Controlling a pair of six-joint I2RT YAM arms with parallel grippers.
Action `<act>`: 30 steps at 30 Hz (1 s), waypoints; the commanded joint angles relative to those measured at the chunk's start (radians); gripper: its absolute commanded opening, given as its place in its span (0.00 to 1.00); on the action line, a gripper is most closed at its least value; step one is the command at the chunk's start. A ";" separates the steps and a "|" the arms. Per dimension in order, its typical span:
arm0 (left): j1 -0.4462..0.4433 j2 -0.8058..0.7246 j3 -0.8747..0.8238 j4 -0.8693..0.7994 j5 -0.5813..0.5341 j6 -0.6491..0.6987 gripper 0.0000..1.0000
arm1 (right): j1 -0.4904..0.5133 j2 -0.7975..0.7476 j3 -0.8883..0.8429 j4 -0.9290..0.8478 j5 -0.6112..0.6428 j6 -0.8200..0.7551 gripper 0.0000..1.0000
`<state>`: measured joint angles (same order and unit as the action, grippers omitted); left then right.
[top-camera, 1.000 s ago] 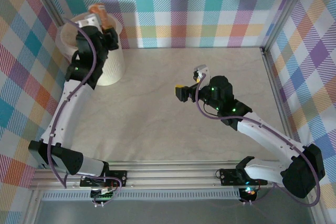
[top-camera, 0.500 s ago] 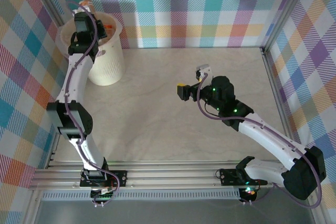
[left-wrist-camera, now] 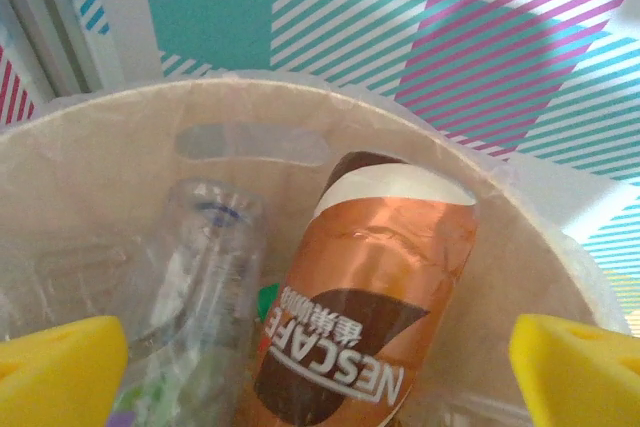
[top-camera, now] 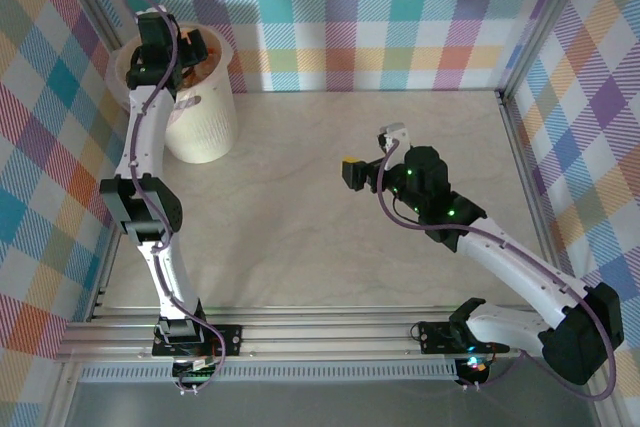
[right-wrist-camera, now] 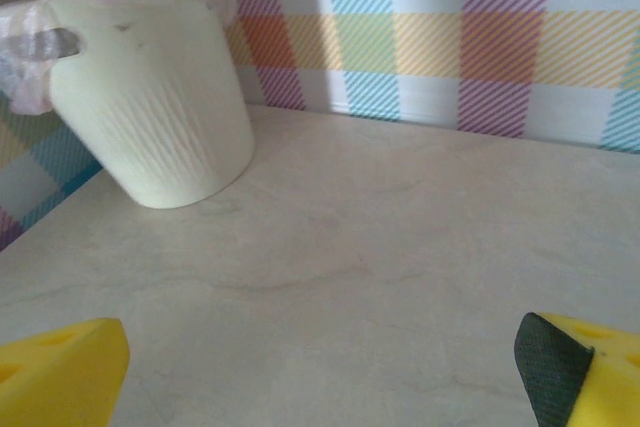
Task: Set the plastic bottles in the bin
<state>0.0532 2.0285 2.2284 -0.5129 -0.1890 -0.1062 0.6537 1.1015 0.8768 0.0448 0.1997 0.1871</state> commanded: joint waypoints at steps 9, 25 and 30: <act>0.005 -0.507 -0.418 0.128 0.158 -0.233 1.00 | -0.059 -0.090 -0.117 0.034 0.302 0.063 1.00; 0.002 -1.133 -1.368 0.282 -0.067 -0.324 1.00 | -0.405 -0.187 -0.402 0.095 0.337 -0.039 1.00; 0.002 -1.032 -1.511 0.326 -0.129 -0.320 1.00 | -0.504 -0.072 -0.450 0.144 0.238 -0.040 1.00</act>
<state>0.0528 0.9565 0.7570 -0.2695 -0.2493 -0.4202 0.1864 0.9802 0.4480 0.1196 0.5076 0.1680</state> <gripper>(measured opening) 0.998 0.996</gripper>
